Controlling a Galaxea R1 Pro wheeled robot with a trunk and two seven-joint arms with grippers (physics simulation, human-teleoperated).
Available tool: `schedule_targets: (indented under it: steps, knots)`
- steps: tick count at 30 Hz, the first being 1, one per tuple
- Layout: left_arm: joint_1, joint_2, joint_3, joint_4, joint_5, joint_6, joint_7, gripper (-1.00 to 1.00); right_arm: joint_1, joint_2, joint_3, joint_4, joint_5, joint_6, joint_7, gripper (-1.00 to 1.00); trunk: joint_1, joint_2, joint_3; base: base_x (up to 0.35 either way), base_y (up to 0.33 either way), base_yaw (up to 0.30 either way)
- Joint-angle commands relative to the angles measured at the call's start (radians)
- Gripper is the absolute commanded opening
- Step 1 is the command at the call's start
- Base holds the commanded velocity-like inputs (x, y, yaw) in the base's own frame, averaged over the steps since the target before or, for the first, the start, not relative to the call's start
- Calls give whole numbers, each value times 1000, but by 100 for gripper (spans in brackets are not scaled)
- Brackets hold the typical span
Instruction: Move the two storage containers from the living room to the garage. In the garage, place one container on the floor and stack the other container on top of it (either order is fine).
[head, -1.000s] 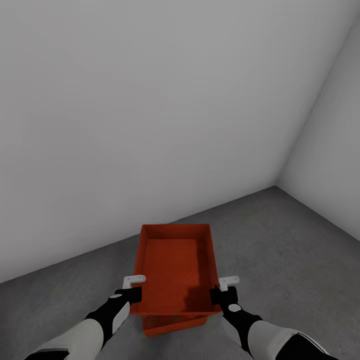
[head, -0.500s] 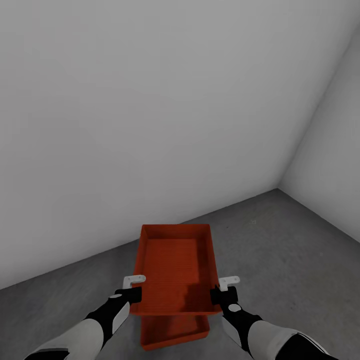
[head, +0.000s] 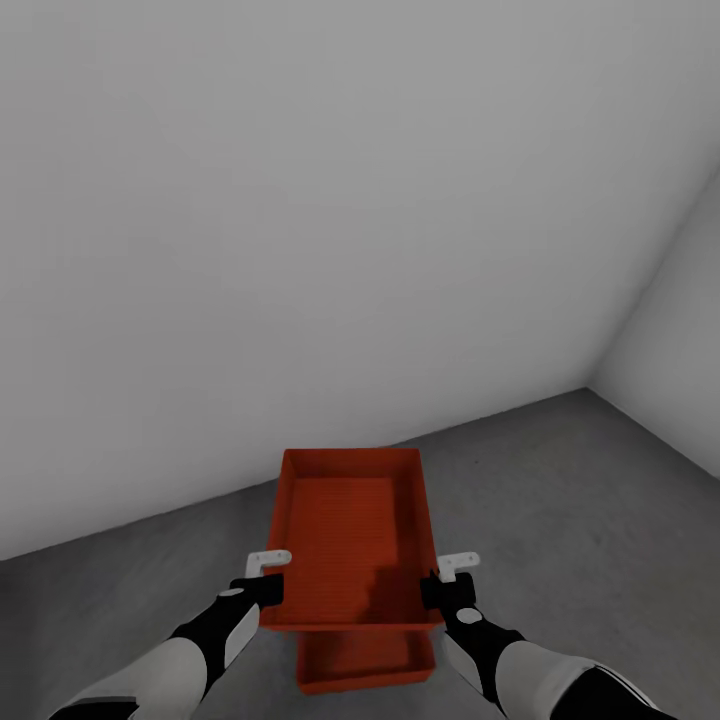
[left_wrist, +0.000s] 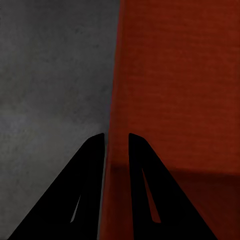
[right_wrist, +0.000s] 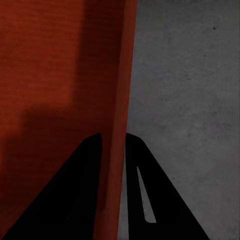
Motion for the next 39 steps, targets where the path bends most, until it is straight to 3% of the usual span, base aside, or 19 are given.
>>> schedule_targets:
  steps: [1, 13, 39]
  knots:
    - [-1, 0, 64, -15, 27, -67, 21, -100, 1, 0, -34, -1, 10, 3, 5, -100, 0, -1, -1, 0, 0, 298]
    - [-1, 0, 64, -15, 27, -67, 21, -100, 1, 0, -34, -1, 10, 3, 5, -100, 0, -1, -1, 0, 0, 266]
    - [-1, -1, 64, -15, 27, -67, 21, -100, 1, 0, -34, -1, 10, 3, 6, -100, 0, -1, -1, -66, -61, 9]
